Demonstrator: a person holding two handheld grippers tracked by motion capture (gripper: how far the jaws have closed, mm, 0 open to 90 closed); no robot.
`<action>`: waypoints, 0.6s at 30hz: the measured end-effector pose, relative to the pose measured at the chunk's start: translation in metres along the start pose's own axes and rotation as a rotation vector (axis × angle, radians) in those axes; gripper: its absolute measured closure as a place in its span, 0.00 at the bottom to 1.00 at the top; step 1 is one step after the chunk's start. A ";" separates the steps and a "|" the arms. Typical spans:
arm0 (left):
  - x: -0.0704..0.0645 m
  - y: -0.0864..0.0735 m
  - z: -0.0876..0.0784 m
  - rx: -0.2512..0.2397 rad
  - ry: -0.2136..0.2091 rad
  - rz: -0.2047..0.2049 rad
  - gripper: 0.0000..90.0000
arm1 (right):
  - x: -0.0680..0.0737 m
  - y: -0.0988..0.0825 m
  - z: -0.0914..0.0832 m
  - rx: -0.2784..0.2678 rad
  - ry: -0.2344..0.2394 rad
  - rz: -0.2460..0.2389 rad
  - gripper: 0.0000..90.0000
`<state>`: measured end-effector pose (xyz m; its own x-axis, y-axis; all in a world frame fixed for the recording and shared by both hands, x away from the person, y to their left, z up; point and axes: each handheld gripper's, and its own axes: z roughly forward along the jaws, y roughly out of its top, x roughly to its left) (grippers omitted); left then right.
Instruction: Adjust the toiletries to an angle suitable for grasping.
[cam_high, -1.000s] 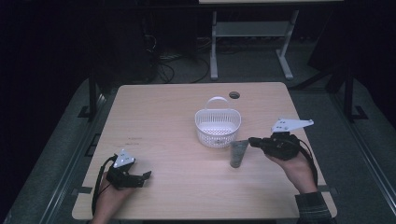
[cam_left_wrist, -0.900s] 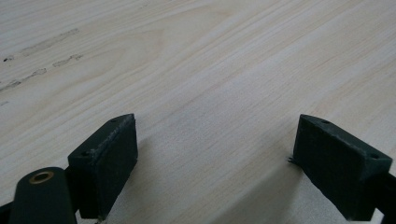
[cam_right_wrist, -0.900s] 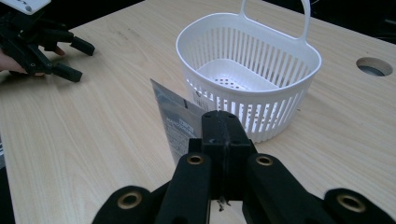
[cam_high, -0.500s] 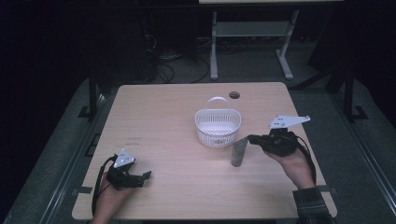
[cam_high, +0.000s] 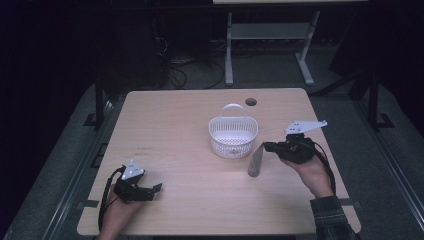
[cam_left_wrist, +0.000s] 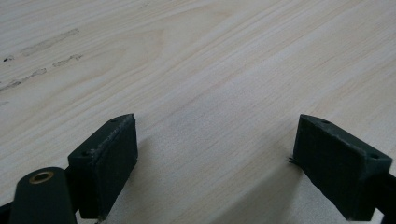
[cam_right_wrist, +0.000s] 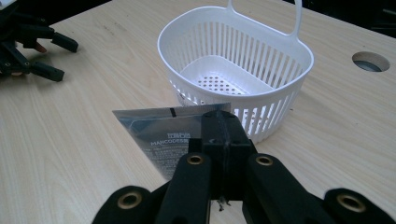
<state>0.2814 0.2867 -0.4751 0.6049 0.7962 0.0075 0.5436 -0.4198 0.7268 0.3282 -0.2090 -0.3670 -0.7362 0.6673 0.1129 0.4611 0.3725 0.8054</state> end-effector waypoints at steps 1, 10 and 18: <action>0.000 0.000 0.000 0.000 0.000 0.000 0.15 | -0.001 0.000 0.001 0.000 0.000 -0.001 1.00; 0.000 0.000 0.000 -0.002 0.000 -0.002 0.15 | -0.004 0.001 0.004 0.005 0.001 0.003 1.00; 0.000 0.000 0.000 -0.003 0.001 -0.003 0.15 | -0.004 0.002 0.001 0.013 0.008 0.003 0.99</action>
<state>0.2813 0.2865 -0.4752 0.6028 0.7978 0.0061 0.5437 -0.4164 0.7286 0.3327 -0.2103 -0.3663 -0.7390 0.6630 0.1199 0.4695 0.3791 0.7974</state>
